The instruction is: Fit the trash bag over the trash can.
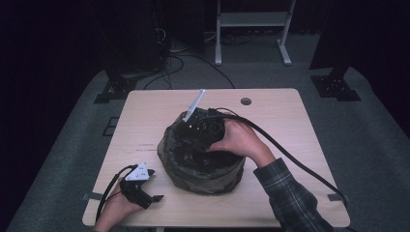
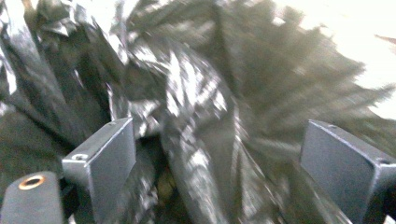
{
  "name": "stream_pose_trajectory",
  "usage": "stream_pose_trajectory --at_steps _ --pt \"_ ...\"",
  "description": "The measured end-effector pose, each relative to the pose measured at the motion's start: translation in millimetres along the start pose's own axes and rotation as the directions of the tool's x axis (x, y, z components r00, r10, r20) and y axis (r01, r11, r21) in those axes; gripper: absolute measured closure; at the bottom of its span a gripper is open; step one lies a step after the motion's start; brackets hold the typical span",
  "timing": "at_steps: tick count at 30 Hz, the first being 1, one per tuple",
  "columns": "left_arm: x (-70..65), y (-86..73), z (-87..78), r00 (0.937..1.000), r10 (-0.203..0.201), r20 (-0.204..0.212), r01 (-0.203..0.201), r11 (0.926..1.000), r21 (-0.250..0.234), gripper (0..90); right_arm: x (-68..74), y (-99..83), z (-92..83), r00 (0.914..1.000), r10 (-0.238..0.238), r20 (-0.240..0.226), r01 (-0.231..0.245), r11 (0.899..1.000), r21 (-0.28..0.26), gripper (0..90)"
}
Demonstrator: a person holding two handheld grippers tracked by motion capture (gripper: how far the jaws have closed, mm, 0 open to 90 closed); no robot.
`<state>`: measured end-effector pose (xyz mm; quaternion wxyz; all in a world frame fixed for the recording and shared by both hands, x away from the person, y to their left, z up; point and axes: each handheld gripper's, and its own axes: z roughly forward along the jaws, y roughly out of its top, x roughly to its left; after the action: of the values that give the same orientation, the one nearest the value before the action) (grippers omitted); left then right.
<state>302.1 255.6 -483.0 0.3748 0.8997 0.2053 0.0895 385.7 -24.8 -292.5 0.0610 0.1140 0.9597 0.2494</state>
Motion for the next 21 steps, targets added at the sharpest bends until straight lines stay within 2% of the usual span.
stream_pose_trajectory --at_steps 3,9,18,21 --pt "0.0 0.0 0.0 1.0000 0.000 -0.001 0.000 1.0000 0.000 0.0 -4.9 -3.5 -4.8 0.9988 0.014 0.048 -0.015 0.999 0.034 9.5" --pt "-0.2 0.0 0.0 1.0000 0.003 -0.001 -0.003 1.0000 0.000 0.0 -10.1 -3.4 1.8 0.9924 0.014 0.122 -0.025 0.996 0.089 9.4" --pt "-0.2 0.1 -0.2 1.0000 0.009 0.002 -0.009 1.0000 0.002 0.0 -18.0 -1.7 17.1 0.9906 0.030 0.133 -0.046 0.993 0.113 9.3" --pt "-0.2 0.1 -0.1 0.9999 0.010 0.003 -0.010 0.9999 0.002 0.0 -16.1 -1.9 12.5 0.9922 0.042 0.117 -0.050 0.997 0.066 9.2"
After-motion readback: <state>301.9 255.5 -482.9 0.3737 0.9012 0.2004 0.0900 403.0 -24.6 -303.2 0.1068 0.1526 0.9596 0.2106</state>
